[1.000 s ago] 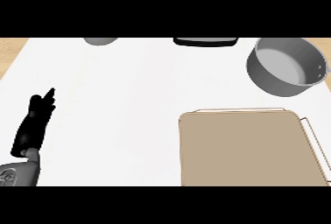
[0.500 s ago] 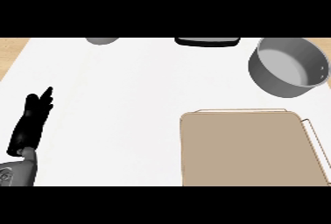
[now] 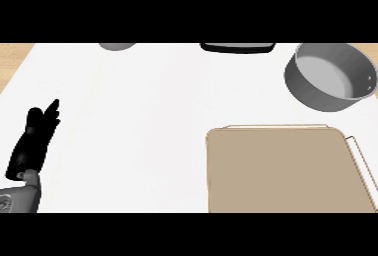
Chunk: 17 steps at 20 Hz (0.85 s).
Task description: Pick the squash from the tray and place it in the pot
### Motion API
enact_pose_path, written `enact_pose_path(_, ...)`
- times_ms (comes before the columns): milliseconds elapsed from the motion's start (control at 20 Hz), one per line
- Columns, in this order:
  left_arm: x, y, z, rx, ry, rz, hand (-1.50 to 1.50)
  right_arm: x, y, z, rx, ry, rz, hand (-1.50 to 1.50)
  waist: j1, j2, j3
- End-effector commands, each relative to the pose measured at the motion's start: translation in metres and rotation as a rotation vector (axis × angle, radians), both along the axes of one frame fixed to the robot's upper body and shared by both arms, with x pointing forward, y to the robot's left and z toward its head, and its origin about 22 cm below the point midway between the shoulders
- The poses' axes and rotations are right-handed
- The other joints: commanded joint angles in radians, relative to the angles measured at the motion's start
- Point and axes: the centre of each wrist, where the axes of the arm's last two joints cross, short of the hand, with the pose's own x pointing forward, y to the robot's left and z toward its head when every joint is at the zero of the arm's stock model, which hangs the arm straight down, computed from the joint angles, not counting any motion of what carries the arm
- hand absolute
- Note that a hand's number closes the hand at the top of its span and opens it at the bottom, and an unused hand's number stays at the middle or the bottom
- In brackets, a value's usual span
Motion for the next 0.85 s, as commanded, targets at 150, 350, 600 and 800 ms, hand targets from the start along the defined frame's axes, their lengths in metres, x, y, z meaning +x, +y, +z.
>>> enact_pose_path(150,-0.003,0.006,-0.011,-0.004,0.012,0.012,0.0,0.024,0.024,-0.029,0.285,-0.015,0.039,-1.5,-0.01,-0.001,0.0)
enact_pose_path(350,-0.001,-0.001,-0.013,-0.001,-0.007,0.005,0.0,0.024,0.02,-0.031,0.459,-0.165,-0.019,-1.5,-0.01,-0.001,0.0)
enact_pose_path(600,0.006,-0.009,-0.006,-0.01,-0.008,0.004,0.0,-0.002,-0.021,-0.012,0.587,-0.325,-0.152,-1.5,-0.011,0.004,0.002)
enact_pose_path(800,-0.001,-0.009,-0.016,-0.016,-0.011,-0.001,0.0,-0.044,-0.065,-0.017,0.61,-0.395,-0.213,-1.5,-0.012,0.007,0.003)
